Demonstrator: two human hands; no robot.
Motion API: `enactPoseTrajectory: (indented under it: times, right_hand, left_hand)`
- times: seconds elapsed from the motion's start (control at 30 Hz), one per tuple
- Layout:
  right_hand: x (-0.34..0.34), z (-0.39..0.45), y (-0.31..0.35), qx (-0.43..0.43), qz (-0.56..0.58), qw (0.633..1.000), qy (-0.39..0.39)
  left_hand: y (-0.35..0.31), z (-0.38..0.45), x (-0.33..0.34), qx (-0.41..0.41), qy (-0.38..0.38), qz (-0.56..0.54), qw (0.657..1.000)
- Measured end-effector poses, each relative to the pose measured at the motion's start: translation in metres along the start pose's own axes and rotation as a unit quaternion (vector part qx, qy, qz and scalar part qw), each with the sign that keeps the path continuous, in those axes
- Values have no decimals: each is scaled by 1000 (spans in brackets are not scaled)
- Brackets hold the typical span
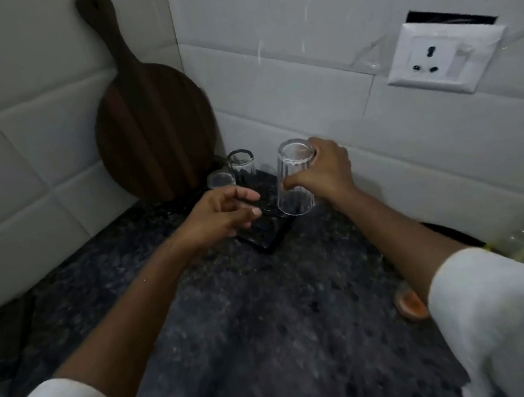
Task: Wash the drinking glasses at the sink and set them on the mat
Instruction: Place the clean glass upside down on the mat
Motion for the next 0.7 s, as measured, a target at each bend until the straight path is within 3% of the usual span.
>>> enactPoseTrajectory:
  times: [0.33, 0.7]
  right_hand:
    - [90, 72, -4, 9, -56, 998, -2]
    - [93, 70, -18, 30, -47, 997, 51]
  left_hand:
    - [38, 47, -25, -13, -8, -9, 1000]
    - [29, 47, -10, -19, -6, -8, 1000]
Point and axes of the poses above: each hand's wrist, its own z-axis towards the middle knuckle, its own x-axis out of the palm, y = z × x, the point moved 3 cm from there along z, towards the middle knuckle, and after that the axes turned 12 degrees about x, right-handed, at the moved point
